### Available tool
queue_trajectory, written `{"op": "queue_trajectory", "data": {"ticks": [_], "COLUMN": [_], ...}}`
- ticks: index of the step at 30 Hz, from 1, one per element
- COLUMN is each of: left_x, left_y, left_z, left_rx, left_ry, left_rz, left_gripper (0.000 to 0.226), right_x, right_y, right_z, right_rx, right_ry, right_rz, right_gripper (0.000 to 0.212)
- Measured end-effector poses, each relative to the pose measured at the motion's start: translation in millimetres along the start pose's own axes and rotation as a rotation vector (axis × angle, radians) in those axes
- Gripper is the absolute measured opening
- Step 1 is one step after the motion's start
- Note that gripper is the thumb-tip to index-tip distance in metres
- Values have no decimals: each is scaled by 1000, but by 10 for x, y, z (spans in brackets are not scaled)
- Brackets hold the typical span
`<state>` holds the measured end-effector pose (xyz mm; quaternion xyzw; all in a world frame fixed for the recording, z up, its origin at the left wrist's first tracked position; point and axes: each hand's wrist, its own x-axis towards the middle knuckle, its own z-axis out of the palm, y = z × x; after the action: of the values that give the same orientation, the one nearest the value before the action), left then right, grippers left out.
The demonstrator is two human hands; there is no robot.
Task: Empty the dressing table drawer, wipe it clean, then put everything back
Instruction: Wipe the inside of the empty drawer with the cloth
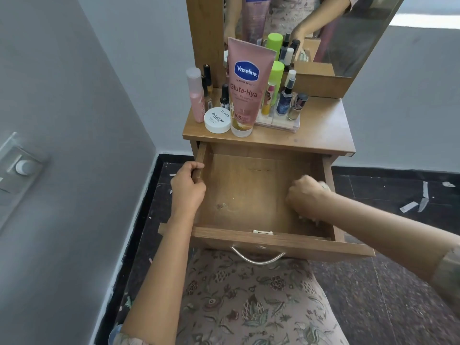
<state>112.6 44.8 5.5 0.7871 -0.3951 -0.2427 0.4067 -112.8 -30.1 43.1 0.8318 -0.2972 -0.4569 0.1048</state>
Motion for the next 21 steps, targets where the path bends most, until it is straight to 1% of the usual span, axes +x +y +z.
{"op": "queue_trajectory", "data": {"ticks": [3,6,8,10,11,13,14,16,17,18,21], "left_x": [-8,-18,-18,-21,-24,-28,-26,-21,-19,-20,-19], "left_y": [3,9,15,20,18,12,7,4,2,4,-4], "left_z": [-7,-22,-32,-28,-21,-9,-4,-2,-5,-12,-26], "left_rx": [9,9,8,10,11,10,5,-2,-1,0,-14], "left_ry": [5,-2,-5,-3,0,7,11,11,9,5,-11], "left_rz": [1,5,5,9,13,24,27,22,19,18,20], "left_gripper": [35,35,36,37,37,37,37,38,38,38,39], "right_x": [-122,-197,-184,-176,-175,-167,-142,-78,-37,4,135], "right_y": [-179,-164,-37,100,144,149,113,-22,-109,-199,-395], "right_z": [37,35,19,16,29,85,131,180,172,143,-9], "right_rx": [16,54,192,401,507,734,865,1112,1179,1203,1079], "right_ry": [-129,-190,-255,-294,-281,-201,-149,-32,27,88,237], "right_rz": [-113,-164,-163,-179,-190,-197,-192,-214,-249,-293,-390], "right_gripper": [28,26,24,34,38,31,26,27,27,28,43]}}
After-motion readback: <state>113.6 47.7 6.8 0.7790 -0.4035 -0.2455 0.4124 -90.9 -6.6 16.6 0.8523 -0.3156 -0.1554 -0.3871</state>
